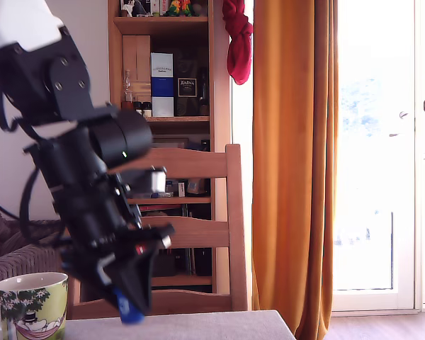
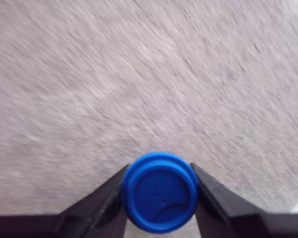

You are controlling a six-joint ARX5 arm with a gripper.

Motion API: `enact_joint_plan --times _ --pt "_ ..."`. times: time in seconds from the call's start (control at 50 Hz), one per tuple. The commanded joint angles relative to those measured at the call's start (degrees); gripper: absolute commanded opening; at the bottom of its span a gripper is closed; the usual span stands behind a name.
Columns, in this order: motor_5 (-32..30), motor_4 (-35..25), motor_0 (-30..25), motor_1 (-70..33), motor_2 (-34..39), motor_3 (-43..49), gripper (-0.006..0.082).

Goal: Pick the blue coffee capsule and place it inside the green coffee cup

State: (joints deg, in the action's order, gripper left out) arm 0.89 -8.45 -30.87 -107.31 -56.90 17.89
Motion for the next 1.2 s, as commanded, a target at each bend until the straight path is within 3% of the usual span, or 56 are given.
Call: enact_joint_plan --times 0.0,0.58,0.86,0.92,1.06,1.18 --pt "-0.57 0.17 1.99 1.88 -0.24 0.28 0.0164" --pt "-2.86 5.03 15.85 7.78 -0.24 6.69 0.0164" --pt "-2.84 5.51 19.30 7.78 -0.24 9.49 0.0173" --pt "-2.84 5.51 19.58 7.78 -0.24 9.75 0.0235" --pt "-2.84 5.49 19.74 7.78 -0.24 9.55 0.0534" --pt "-2.80 5.49 19.71 7.78 -0.24 9.97 0.0536"
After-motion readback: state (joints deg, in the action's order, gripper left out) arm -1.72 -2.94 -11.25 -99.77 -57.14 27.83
